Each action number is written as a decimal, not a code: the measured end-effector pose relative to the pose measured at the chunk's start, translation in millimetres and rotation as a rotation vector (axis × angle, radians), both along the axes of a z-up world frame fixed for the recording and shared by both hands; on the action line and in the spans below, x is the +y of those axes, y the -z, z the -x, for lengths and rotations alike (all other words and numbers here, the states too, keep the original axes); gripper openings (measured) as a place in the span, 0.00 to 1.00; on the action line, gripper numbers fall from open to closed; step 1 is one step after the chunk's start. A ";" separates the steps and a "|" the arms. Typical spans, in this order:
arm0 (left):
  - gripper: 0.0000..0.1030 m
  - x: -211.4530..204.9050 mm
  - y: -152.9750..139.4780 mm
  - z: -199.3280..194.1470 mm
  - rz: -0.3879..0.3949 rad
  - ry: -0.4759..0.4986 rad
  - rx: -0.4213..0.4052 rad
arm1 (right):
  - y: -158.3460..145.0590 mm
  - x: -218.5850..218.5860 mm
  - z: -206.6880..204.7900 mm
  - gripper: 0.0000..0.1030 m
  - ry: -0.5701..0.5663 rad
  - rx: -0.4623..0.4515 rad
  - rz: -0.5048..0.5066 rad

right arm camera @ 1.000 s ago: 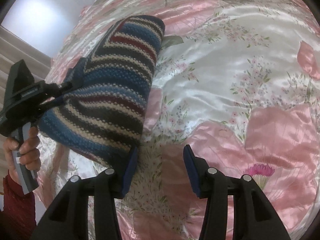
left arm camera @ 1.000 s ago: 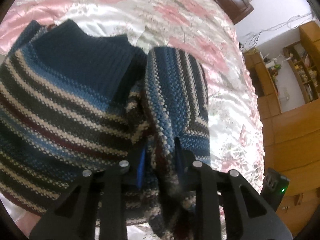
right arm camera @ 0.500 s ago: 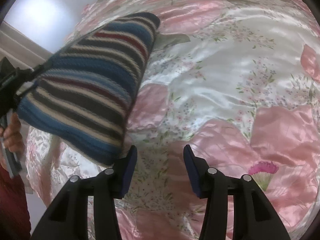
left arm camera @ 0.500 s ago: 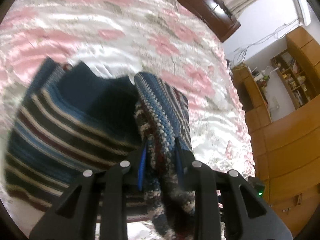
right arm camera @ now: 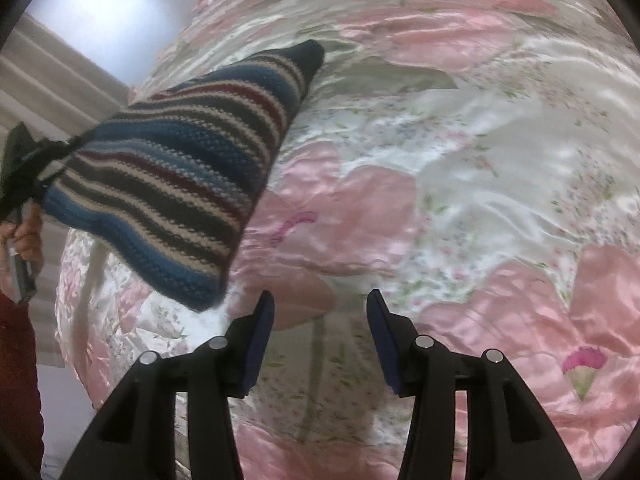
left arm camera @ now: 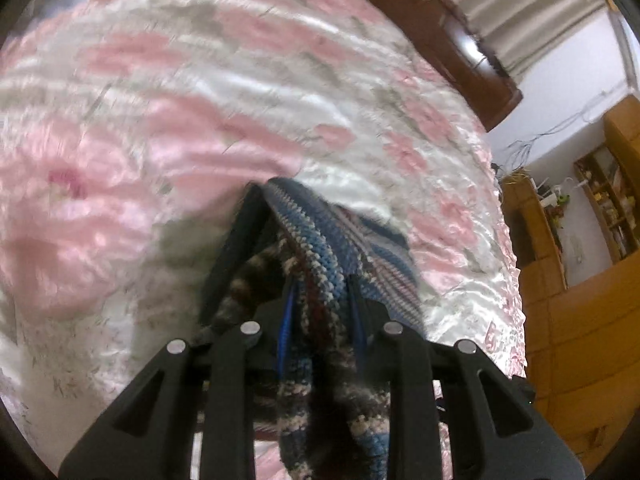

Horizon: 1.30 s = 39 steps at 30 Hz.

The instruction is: Fold small clothes

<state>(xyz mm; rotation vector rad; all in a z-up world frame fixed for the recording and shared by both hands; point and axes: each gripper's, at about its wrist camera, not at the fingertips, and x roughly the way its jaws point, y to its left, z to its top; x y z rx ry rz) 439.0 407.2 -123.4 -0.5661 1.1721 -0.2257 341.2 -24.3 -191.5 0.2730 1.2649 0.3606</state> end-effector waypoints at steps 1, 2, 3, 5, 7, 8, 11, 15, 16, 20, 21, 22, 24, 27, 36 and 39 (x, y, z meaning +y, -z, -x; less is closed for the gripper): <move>0.22 4.1 7.1 2.4 0.000 -0.001 0.009 | -0.4 3.8 -0.5 0.48 -0.007 -0.001 0.000; 0.22 6.6 13.3 5.2 -0.002 0.001 0.015 | -0.9 6.5 -1.2 0.48 -0.011 -0.001 0.000; 0.22 6.9 21.4 6.4 -0.012 0.006 0.023 | -1.9 8.0 -2.2 0.48 -0.017 -0.001 0.000; 0.22 5.2 32.9 8.4 -0.023 0.016 0.031 | -3.5 12.7 -2.4 0.48 -0.029 -0.003 0.004; 0.23 7.2 46.6 10.6 -0.040 0.028 0.050 | -4.6 14.7 -2.4 0.48 -0.032 -0.005 0.009; 0.23 6.9 52.5 11.1 -0.054 0.035 0.060 | -4.3 16.0 -2.8 0.48 -0.034 -0.003 0.012; 0.24 6.6 70.0 16.1 -0.080 0.049 0.085 | -1.1 20.1 -3.6 0.48 -0.031 0.011 0.012; 0.33 8.1 63.0 21.9 -0.084 0.049 0.078 | 2.0 28.1 -3.7 0.48 -0.035 0.027 0.012; 0.37 10.0 54.7 24.5 -0.093 0.039 0.080 | 0.8 29.8 -3.5 0.48 -0.037 0.027 0.012; 0.53 9.9 13.0 43.4 -0.112 0.060 0.018 | -8.3 34.1 -0.8 0.52 -0.031 0.017 0.004; 0.55 6.4 2.9 51.3 -0.125 0.076 0.012 | -10.7 35.7 -0.4 0.52 -0.031 0.013 0.007; 0.57 1.1 -4.9 59.4 -0.137 0.099 0.003 | -13.3 37.7 -0.2 0.52 -0.030 0.009 0.009; 0.59 -10.2 -10.3 71.1 -0.174 0.142 0.004 | -16.0 40.7 -0.4 0.53 -0.029 0.008 0.005; 0.61 -24.6 -5.5 80.6 -0.192 0.187 0.023 | -18.3 47.6 1.9 0.54 -0.033 0.013 -0.003; 0.09 -23.9 36.5 80.4 -0.205 0.185 0.117 | -18.7 56.3 4.5 0.58 -0.036 0.020 0.007; 0.09 0.0 27.2 84.0 -0.231 0.123 0.062 | -19.3 55.9 5.9 0.58 -0.042 0.013 0.004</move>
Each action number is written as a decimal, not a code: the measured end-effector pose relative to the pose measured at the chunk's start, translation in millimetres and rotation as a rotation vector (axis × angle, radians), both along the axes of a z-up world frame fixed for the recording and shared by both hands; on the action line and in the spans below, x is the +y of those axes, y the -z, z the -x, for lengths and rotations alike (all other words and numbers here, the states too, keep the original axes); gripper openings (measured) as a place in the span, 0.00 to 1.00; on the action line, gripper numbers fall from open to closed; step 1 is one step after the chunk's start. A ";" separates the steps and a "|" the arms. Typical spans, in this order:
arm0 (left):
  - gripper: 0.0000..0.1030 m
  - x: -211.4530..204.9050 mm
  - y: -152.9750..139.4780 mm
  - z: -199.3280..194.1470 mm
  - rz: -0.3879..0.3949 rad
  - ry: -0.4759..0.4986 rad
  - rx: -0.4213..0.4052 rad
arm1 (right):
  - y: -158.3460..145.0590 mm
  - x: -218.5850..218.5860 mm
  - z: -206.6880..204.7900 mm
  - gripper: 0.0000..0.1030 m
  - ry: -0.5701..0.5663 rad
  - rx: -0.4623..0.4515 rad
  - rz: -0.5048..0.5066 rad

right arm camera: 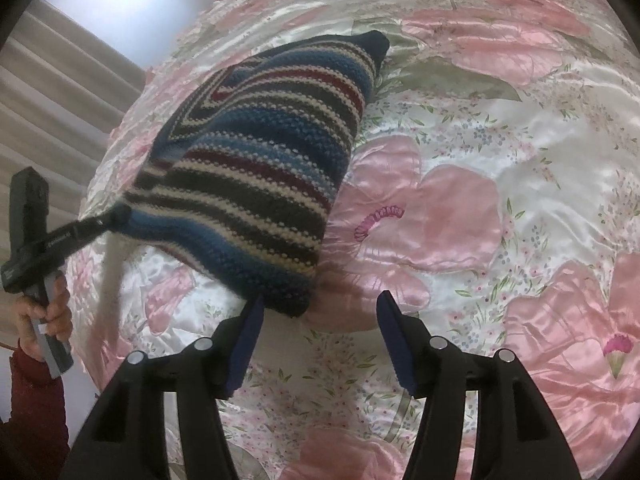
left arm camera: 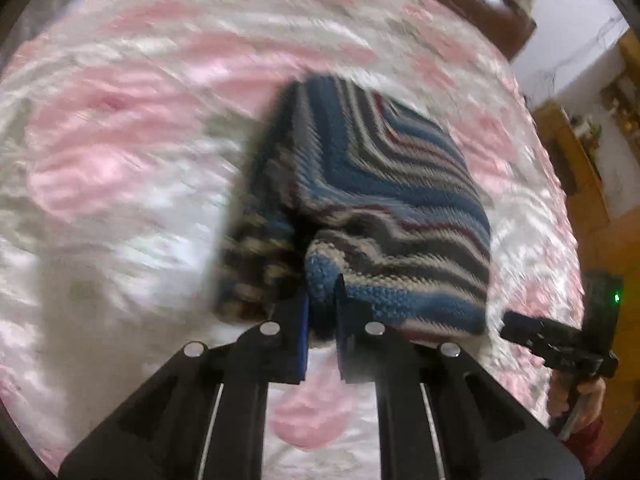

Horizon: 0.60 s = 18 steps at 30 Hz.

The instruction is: Fold small clothes

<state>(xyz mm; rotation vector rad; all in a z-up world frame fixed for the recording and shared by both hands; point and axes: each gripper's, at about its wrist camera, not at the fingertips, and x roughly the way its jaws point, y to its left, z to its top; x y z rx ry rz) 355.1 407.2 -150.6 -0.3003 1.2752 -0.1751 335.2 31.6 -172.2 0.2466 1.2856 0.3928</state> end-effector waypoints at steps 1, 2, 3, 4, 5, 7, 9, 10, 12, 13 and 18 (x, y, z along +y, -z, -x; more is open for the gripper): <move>0.09 10.3 -1.1 1.6 -0.002 -0.019 -0.015 | 0.5 -0.3 0.1 0.58 -0.001 0.000 -0.001; 0.09 17.0 0.4 2.6 0.003 -0.035 -0.013 | 1.4 -0.7 -0.2 0.58 0.000 0.001 -0.003; 0.09 25.0 9.1 3.7 0.010 -0.050 0.011 | 2.9 -1.1 -1.1 0.58 0.001 0.005 -0.008; 0.09 27.4 18.7 4.8 0.001 -0.050 0.035 | 4.5 -1.1 -2.4 0.58 0.004 0.010 -0.014; 0.09 26.7 30.8 7.0 -0.014 -0.039 0.058 | 7.2 -1.0 -4.4 0.58 0.009 0.018 -0.026; 0.09 22.0 36.3 9.2 -0.029 -0.026 0.051 | 13.1 -0.2 -8.6 0.59 0.022 0.041 -0.063; 0.09 17.6 35.6 8.8 -0.039 -0.022 0.033 | 18.9 3.7 -11.8 0.60 0.026 0.064 -0.096; 0.09 16.6 35.6 7.3 -0.042 -0.020 0.032 | 22.4 6.5 -13.7 0.61 0.023 0.077 -0.110; 0.09 16.5 35.2 5.5 -0.041 -0.021 0.036 | 31.0 13.5 -17.6 0.61 0.025 0.102 -0.129; 0.09 17.1 34.5 4.7 -0.037 -0.022 0.037 | 36.7 16.4 -20.5 0.61 0.028 0.114 -0.144; 0.10 20.4 36.2 3.6 -0.020 -0.028 0.046 | 58.2 26.1 -27.5 0.46 0.026 0.184 -0.236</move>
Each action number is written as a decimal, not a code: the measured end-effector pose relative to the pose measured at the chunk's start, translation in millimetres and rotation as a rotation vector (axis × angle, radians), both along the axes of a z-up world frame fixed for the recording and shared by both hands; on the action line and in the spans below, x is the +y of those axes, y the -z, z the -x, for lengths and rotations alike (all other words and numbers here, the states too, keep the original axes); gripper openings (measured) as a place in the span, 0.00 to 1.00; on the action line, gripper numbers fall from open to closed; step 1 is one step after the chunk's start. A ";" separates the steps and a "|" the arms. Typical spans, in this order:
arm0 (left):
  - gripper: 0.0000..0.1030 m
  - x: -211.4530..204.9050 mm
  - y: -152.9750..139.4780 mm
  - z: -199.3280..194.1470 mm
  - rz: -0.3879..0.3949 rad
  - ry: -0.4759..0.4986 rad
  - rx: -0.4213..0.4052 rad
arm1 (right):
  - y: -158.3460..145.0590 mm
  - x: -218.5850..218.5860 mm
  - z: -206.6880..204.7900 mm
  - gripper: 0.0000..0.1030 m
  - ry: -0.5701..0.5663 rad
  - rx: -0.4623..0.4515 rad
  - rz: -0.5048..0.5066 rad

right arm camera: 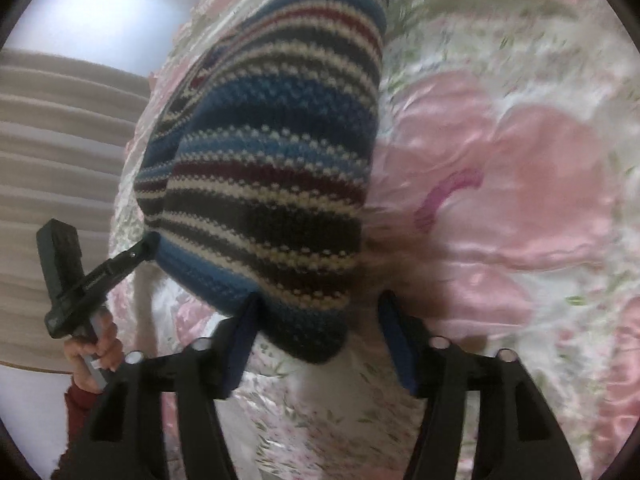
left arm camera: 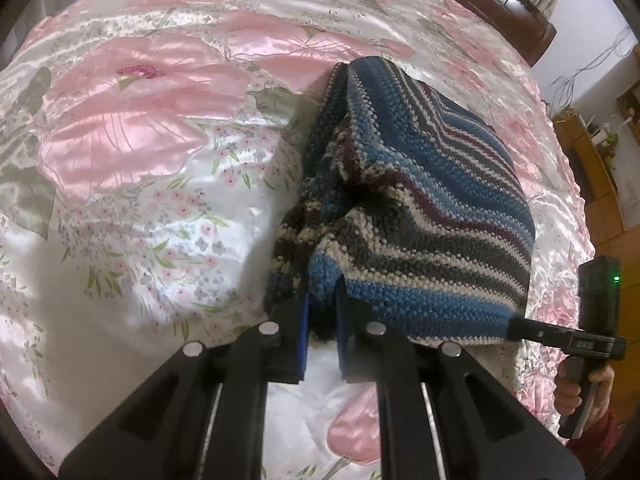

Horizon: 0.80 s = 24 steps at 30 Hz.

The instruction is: Fold small clothes

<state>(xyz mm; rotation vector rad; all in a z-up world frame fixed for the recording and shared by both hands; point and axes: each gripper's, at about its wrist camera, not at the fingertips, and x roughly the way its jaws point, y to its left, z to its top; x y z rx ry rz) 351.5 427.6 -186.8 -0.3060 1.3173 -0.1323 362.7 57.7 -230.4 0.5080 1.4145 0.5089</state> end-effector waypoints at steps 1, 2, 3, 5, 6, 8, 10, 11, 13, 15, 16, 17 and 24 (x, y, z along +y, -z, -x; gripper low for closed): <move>0.10 -0.9 -0.1 0.2 -0.002 0.002 0.001 | 0.7 1.3 0.0 0.35 -0.009 0.003 -0.023; 0.10 -1.8 -0.4 -0.3 -0.007 0.006 0.002 | -1.5 1.9 1.0 0.28 -0.015 -0.004 -0.022; 0.10 -2.2 -0.6 -0.7 -0.009 0.008 0.003 | -6.1 2.3 1.9 0.26 -0.027 -0.023 -0.010; 0.10 -2.9 -1.6 -1.3 0.000 0.006 0.005 | -20.6 -0.8 5.8 0.21 -0.030 -0.056 0.009; 0.10 -3.3 -2.1 -1.0 0.008 0.005 0.005 | -29.7 -3.5 8.6 0.20 -0.022 -0.075 0.017; 0.10 -5.3 -3.1 0.8 0.028 0.008 0.005 | -48.6 -4.0 16.3 0.19 -0.031 -0.140 0.064; 0.10 -10.9 -1.7 4.2 0.051 0.027 0.015 | -55.4 -2.2 23.7 0.19 -0.042 -0.159 0.140; 0.11 -13.8 -0.3 5.9 0.049 0.037 0.016 | -52.2 -2.4 23.1 0.19 -0.043 -0.146 0.152; 0.11 -18.1 3.0 7.8 0.027 0.049 0.007 | -35.5 2.3 22.3 0.19 -0.059 -0.109 0.194; 0.12 -19.3 8.1 7.7 0.024 0.048 0.008 | -22.0 5.0 19.0 0.19 -0.052 -0.074 0.206; 0.13 -20.2 10.5 7.9 0.019 0.049 0.007 | -16.5 6.9 17.7 0.19 -0.056 -0.071 0.218; 0.13 -21.5 12.2 8.1 0.011 0.056 0.004 | -14.0 8.9 17.0 0.20 -0.059 -0.076 0.231; 0.38 -24.5 0.3 8.7 0.001 0.095 -0.003 | -31.6 20.6 11.6 0.37 -0.114 -0.112 0.268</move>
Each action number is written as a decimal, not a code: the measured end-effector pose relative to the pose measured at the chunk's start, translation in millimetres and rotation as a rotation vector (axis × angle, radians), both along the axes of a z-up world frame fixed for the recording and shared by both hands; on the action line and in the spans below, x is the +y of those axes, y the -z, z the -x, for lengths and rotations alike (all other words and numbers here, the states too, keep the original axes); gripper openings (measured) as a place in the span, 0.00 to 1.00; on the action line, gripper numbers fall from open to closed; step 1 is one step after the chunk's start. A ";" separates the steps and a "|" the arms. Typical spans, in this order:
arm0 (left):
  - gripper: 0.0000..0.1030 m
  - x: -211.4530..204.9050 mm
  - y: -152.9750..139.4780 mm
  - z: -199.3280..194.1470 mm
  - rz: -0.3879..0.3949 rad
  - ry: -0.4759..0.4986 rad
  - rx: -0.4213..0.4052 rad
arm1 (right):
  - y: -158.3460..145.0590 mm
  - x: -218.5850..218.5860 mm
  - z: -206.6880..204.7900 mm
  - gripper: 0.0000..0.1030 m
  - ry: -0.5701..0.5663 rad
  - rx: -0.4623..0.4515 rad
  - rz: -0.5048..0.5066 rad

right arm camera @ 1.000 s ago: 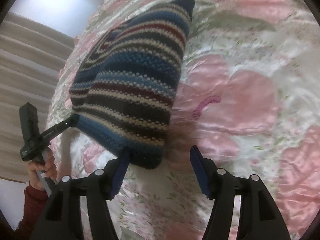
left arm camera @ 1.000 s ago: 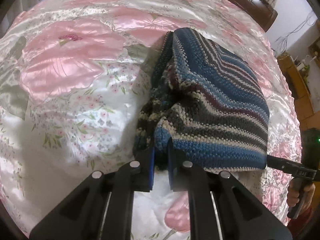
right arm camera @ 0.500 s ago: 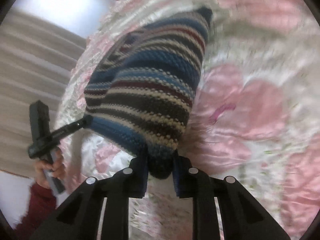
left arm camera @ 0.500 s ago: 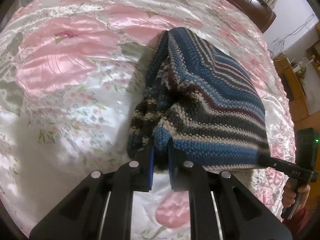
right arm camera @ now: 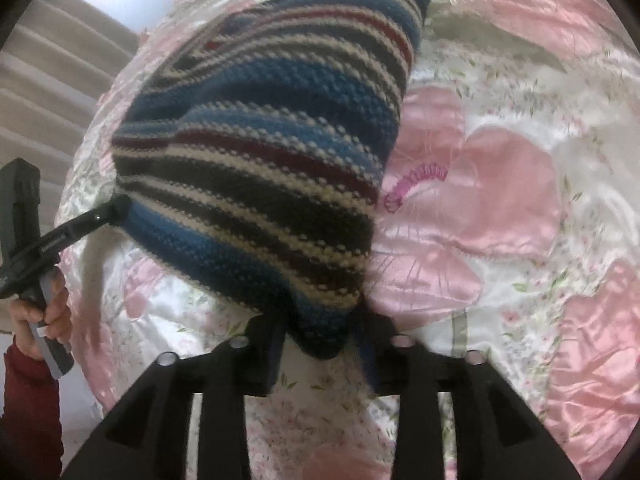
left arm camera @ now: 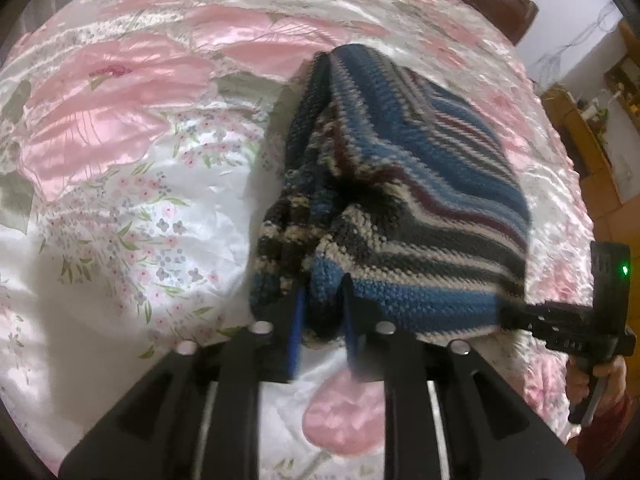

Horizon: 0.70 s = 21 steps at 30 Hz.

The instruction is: Fold small clothes

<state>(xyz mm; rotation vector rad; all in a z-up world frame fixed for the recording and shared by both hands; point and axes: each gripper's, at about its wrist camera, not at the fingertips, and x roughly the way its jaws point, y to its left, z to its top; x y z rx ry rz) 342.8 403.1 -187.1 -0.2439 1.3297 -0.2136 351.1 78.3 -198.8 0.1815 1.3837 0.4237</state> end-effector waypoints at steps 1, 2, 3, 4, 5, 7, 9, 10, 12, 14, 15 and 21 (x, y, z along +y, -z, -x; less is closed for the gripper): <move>0.69 0.1 -5.4 0.4 -0.014 0.008 0.006 | -9.7 -2.6 -0.3 0.41 -0.010 -0.021 -0.006; 0.74 1.6 -12.1 1.6 -0.034 0.013 0.007 | -18.0 -6.3 -1.3 0.49 -0.012 -0.041 -0.006; 0.74 5.4 -23.1 3.2 -0.035 0.016 -0.020 | -28.4 -10.0 -2.8 0.53 -0.011 -0.069 -0.002; 0.75 10.2 -34.2 3.0 -0.021 0.016 -0.047 | -37.8 -13.9 -5.7 0.57 -0.009 -0.093 0.000; 0.75 14.6 -43.3 -0.3 -0.003 0.008 -0.063 | -44.0 -17.2 -9.0 0.60 -0.005 -0.105 -0.001; 0.75 19.1 -52.7 -13.2 0.038 -0.021 -0.076 | -54.4 -21.3 -21.1 0.60 0.008 -0.125 0.003; 0.75 15.6 -53.4 -36.5 0.068 -0.057 -0.066 | -54.4 -27.1 -26.4 0.60 0.015 -0.132 0.020; 0.75 9.8 -48.3 -50.1 0.082 -0.057 -0.046 | -54.0 -26.7 -30.8 0.60 0.020 -0.131 0.021; 0.75 -3.2 -28.4 -80.6 0.079 -0.069 0.012 | -51.3 -22.7 -42.7 0.60 0.038 -0.124 0.002; 0.74 -8.9 -14.2 -97.1 0.071 -0.091 0.041 | -48.9 -27.8 -47.0 0.60 0.051 -0.127 0.000; 0.74 -12.9 -3.2 -109.2 0.079 -0.097 0.063 | -47.4 -28.1 -49.4 0.60 0.062 -0.125 0.000; 0.18 -27.7 13.4 -130.5 0.082 -0.077 0.107 | -34.0 -28.4 -52.1 0.60 0.064 -0.120 0.005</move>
